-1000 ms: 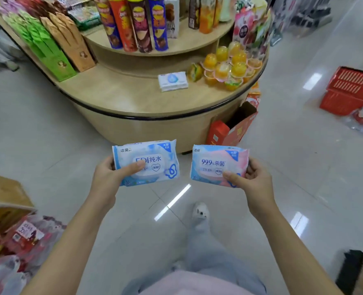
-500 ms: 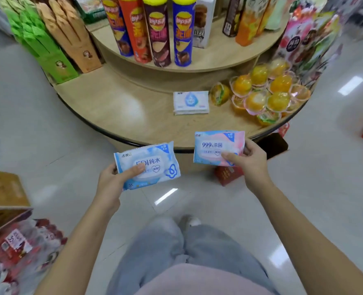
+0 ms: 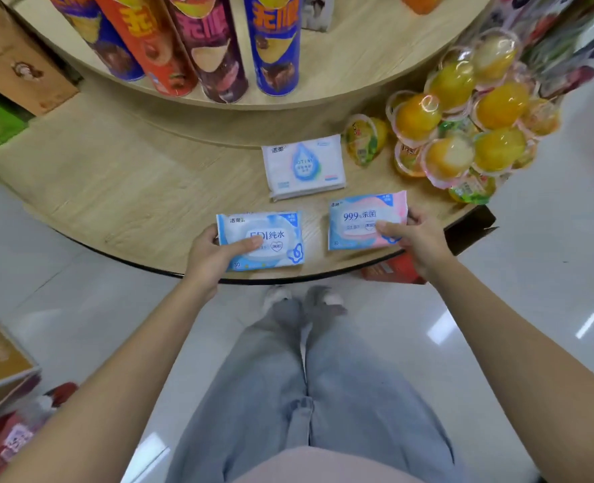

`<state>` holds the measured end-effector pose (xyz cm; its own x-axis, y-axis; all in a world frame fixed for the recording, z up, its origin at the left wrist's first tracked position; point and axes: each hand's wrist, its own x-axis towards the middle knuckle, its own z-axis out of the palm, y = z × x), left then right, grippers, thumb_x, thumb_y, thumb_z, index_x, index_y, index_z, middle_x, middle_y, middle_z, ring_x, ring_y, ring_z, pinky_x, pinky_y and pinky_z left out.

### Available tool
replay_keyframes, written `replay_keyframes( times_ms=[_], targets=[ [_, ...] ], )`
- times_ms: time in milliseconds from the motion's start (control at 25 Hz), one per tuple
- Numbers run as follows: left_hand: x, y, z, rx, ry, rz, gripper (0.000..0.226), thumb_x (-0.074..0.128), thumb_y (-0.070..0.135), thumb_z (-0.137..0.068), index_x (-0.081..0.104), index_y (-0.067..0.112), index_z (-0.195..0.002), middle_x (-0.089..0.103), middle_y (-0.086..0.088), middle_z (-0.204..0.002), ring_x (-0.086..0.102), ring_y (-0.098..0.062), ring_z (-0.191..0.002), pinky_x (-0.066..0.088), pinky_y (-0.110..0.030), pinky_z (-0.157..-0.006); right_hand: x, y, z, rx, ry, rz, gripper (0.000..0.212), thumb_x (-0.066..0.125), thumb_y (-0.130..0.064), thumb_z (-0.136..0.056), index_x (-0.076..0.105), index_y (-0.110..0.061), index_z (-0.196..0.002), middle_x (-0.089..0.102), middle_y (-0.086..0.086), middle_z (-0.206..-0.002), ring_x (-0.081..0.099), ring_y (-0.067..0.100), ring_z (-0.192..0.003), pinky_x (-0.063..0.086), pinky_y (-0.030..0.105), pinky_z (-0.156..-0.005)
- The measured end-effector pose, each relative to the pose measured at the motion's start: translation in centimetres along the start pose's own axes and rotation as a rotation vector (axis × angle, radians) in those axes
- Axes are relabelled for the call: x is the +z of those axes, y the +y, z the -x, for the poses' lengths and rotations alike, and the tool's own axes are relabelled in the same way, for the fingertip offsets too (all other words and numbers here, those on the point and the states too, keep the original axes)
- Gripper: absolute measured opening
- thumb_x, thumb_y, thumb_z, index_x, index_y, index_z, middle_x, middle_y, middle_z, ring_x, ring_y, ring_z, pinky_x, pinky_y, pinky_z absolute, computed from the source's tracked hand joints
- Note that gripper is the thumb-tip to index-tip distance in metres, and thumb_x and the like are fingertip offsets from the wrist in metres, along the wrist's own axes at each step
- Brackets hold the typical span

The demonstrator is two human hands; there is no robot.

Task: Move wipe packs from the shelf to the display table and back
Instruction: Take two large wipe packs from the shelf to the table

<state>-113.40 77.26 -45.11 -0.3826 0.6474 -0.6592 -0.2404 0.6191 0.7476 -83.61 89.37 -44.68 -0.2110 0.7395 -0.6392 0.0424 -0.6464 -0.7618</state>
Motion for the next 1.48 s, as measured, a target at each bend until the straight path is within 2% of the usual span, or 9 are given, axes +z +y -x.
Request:
replay_keyframes(
  times_ms=[120,280,400,560,840,1040,1240,1360,1480],
  targets=[
    [2.3,-0.9,-2.5,-0.076,-0.01,-0.006,0.049,0.085,0.016,-0.062,0.066,0.007,-0.107,0.073,-0.008,-0.1,0.071,-0.025,-0.091,0.058,-0.038,-0.079,-0.6,-0.5,-1.7,0.151,-0.047,-0.03,0.045,0.068,0.003,-0.077,0.055,-0.003,-0.119,0.068,0.021,-0.111,0.067,0.042,-0.095,0.051,0.064,-0.074],
    [5.0,-1.6,-5.0,-0.135,0.018,-0.011,0.053,0.087,0.022,-0.059,0.066,0.006,-0.104,0.073,-0.005,-0.098,0.071,-0.021,-0.089,0.057,-0.033,-0.077,-1.6,-0.7,-4.1,0.19,-0.056,-0.049,0.038,0.059,0.011,-0.08,0.055,0.002,-0.117,0.073,0.016,-0.097,0.072,0.03,-0.082,0.058,0.039,-0.061],
    [6.0,-1.5,-6.5,-0.172,0.015,-0.028,0.063,0.09,0.033,-0.047,0.068,0.009,-0.101,0.074,-0.005,-0.097,0.071,-0.021,-0.089,0.057,-0.038,-0.082,-2.6,-0.8,-5.9,0.172,-0.091,0.025,0.043,0.066,0.007,-0.073,0.058,0.0,-0.114,0.074,0.011,-0.096,0.072,0.023,-0.084,0.057,0.028,-0.066],
    [6.6,-1.4,-6.8,-0.174,0.059,-0.125,0.049,0.086,0.034,-0.059,0.068,0.012,-0.099,0.074,-0.002,-0.097,0.071,-0.017,-0.086,0.057,-0.036,-0.079,-3.1,-1.3,-7.5,0.143,-0.096,0.194,0.039,0.074,-0.003,-0.065,0.067,-0.008,-0.103,0.071,0.012,-0.103,0.069,0.02,-0.088,0.057,0.029,-0.076],
    [7.3,-1.0,-5.9,-0.161,0.193,-0.25,0.04,0.084,0.041,-0.062,0.07,0.02,-0.092,0.071,0.007,-0.088,0.068,-0.013,-0.085,0.054,-0.032,-0.079,-4.0,-2.2,-8.2,0.152,-0.068,0.399,0.037,0.075,-0.006,-0.074,0.065,-0.01,-0.109,0.071,0.005,-0.104,0.067,0.019,-0.092,0.057,0.021,-0.07],
    [7.5,-0.6,-5.7,-0.108,0.183,-0.317,0.044,0.082,0.042,-0.065,0.068,0.019,-0.099,0.07,0.008,-0.092,0.066,-0.008,-0.083,0.052,-0.023,-0.071,-3.7,-2.0,-8.1,0.077,0.083,0.413,0.053,0.076,-0.005,-0.074,0.054,-0.013,-0.12,0.066,0.002,-0.098,0.065,0.008,-0.083,0.055,0.016,-0.058],
    [7.7,0.5,-5.5,-0.144,0.08,-0.437,0.045,0.078,0.044,-0.07,0.064,0.016,-0.102,0.066,0.007,-0.094,0.06,0.0,-0.076,0.042,-0.015,-0.058,-3.6,-1.6,-7.5,0.084,0.173,0.501,0.058,0.078,-0.019,-0.074,0.052,-0.008,-0.125,0.063,0.01,-0.107,0.064,0.022,-0.099,0.057,0.034,-0.081],
    [6.7,1.5,-4.6,-0.123,0.055,-0.651,0.045,0.071,0.046,-0.076,0.06,0.015,-0.107,0.063,0.003,-0.097,0.063,-0.014,-0.09,0.046,-0.025,-0.071,-2.9,-1.8,-5.7,0.062,0.401,0.577,0.054,0.073,-0.029,-0.078,0.053,-0.01,-0.125,0.056,0.003,-0.103,0.058,0.019,-0.1,0.052,0.036,-0.087],
    [6.2,2.8,-2.9,0.136,0.125,-0.829,0.049,0.064,0.033,-0.083,0.048,0.013,-0.126,0.063,-0.006,-0.108,0.062,-0.028,-0.099,0.049,-0.037,-0.084,-1.6,-1.8,-2.4,0.066,0.497,0.478,0.04,0.066,-0.024,-0.085,0.055,-0.01,-0.12,0.056,0.005,-0.102,0.055,0.018,-0.095,0.044,0.016,-0.067]
  ],
)
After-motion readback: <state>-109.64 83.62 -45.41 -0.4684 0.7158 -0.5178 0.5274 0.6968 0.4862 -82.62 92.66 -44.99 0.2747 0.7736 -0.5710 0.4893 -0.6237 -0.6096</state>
